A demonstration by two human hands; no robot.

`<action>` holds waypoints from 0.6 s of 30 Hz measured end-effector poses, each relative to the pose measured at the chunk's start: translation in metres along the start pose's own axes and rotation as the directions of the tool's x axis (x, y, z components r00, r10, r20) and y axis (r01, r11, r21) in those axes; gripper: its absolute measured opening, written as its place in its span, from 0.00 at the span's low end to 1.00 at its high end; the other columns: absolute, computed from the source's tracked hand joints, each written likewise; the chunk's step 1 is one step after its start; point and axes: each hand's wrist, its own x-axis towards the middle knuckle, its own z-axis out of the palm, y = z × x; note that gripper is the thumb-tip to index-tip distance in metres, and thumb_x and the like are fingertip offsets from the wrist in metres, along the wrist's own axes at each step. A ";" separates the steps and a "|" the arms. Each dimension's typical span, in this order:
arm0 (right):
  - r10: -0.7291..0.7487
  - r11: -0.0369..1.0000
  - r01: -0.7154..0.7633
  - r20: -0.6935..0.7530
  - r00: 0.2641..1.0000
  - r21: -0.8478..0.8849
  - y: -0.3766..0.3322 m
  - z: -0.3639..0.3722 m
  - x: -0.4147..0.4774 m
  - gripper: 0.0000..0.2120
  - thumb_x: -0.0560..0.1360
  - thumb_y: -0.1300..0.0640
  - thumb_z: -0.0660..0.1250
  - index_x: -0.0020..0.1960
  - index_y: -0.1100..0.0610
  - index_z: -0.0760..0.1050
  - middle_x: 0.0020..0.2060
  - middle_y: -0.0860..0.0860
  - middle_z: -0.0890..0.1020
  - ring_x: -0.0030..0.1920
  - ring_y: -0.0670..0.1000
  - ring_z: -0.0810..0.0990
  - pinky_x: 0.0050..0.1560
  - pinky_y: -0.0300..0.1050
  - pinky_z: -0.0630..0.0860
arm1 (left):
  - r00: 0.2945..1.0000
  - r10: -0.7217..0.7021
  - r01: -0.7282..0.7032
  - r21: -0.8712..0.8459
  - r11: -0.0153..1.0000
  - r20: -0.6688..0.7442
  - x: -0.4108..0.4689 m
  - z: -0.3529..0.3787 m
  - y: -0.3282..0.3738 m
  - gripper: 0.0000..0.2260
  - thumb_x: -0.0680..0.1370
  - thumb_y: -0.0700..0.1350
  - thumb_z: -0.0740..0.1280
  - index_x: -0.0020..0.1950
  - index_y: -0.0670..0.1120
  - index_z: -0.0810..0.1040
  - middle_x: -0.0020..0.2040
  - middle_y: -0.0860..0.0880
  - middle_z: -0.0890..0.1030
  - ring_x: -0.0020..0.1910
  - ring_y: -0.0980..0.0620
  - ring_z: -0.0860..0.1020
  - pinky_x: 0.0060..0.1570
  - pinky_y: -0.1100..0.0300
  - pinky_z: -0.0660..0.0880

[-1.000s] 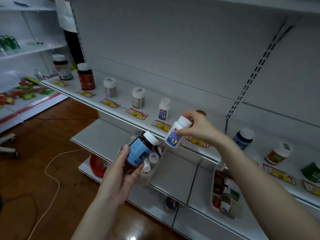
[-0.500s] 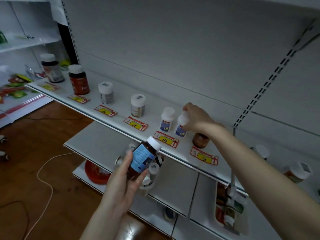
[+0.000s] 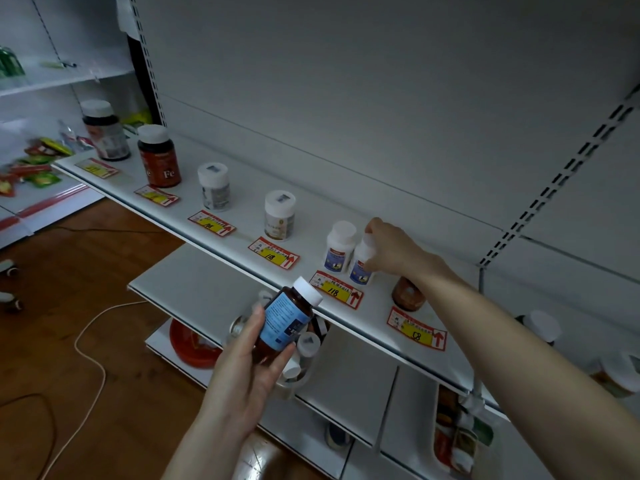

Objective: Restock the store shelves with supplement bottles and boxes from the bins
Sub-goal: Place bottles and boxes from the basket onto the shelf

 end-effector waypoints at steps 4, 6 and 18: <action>0.005 1.000 -0.006 -0.005 1.000 -0.013 0.000 0.001 0.000 0.29 0.67 0.63 0.72 0.63 0.63 0.64 0.59 0.60 0.72 0.58 0.58 0.73 0.52 0.46 0.70 | 1.000 -0.006 0.006 -0.003 1.000 0.005 0.000 0.000 0.000 0.22 0.67 0.48 0.69 0.58 0.40 0.75 0.55 0.37 0.78 0.54 0.43 0.79 0.31 0.59 0.80; 0.006 1.000 -0.006 -0.004 1.000 -0.018 0.000 0.001 0.000 0.29 0.68 0.62 0.72 0.64 0.63 0.63 0.60 0.60 0.72 0.58 0.58 0.73 0.51 0.46 0.69 | 1.000 -0.014 0.014 -0.008 1.000 0.010 -0.001 0.002 0.001 0.21 0.67 0.48 0.69 0.56 0.40 0.76 0.54 0.37 0.78 0.53 0.42 0.79 0.33 0.57 0.81; -0.109 0.803 0.222 -0.229 0.967 0.553 -0.038 -0.004 -0.072 0.09 0.76 0.55 0.64 0.55 0.54 0.78 0.46 0.45 0.81 0.46 0.43 0.78 0.50 0.38 0.74 | 0.994 -0.064 0.064 0.007 0.998 0.087 -0.012 0.007 0.007 0.16 0.73 0.51 0.66 0.53 0.40 0.76 0.52 0.36 0.79 0.50 0.40 0.80 0.31 0.56 0.81</action>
